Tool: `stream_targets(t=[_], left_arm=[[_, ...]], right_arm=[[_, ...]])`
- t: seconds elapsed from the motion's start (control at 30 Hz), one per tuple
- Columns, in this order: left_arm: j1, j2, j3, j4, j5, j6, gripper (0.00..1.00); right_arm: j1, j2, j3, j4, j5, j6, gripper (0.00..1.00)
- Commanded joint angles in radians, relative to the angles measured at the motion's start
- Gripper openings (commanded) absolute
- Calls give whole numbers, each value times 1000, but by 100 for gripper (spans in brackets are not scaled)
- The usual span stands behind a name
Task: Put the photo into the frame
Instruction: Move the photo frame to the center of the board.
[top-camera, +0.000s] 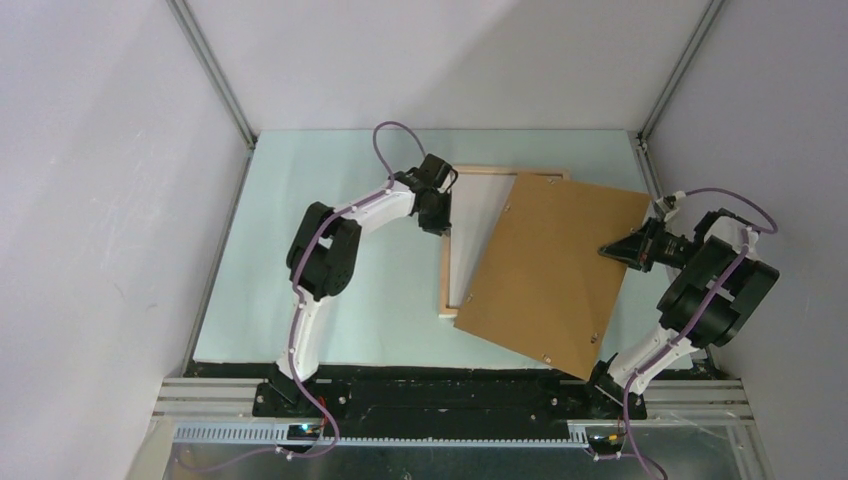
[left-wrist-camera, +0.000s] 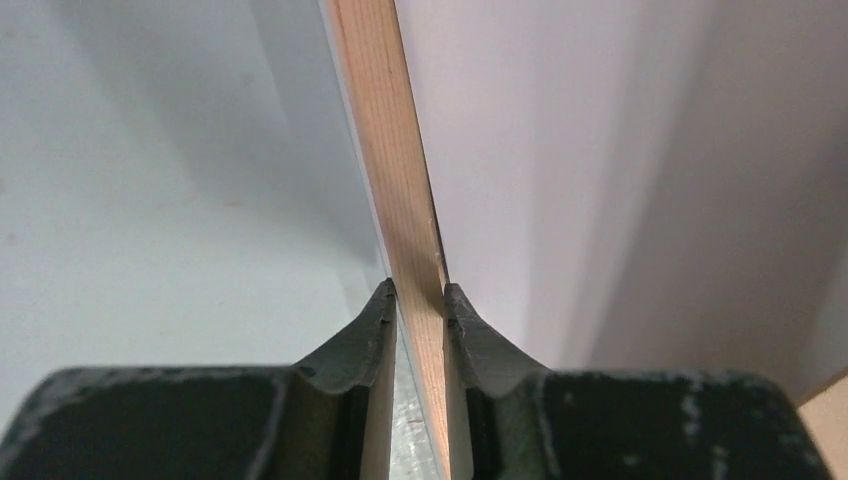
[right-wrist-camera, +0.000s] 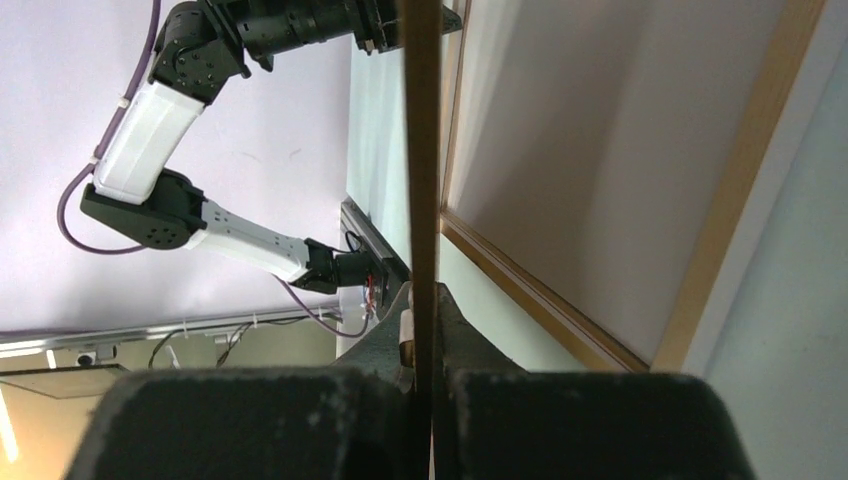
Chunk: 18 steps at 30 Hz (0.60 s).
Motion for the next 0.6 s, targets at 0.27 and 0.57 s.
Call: stream_targets(t=[0.27, 0.57], left_arm=[[110, -168, -190, 12, -20, 86, 0], [168, -248, -370, 25, -25, 144, 0]], right_arm=[[193, -22, 2, 215, -52, 308, 0], [337, -5, 2, 389, -59, 471, 0]])
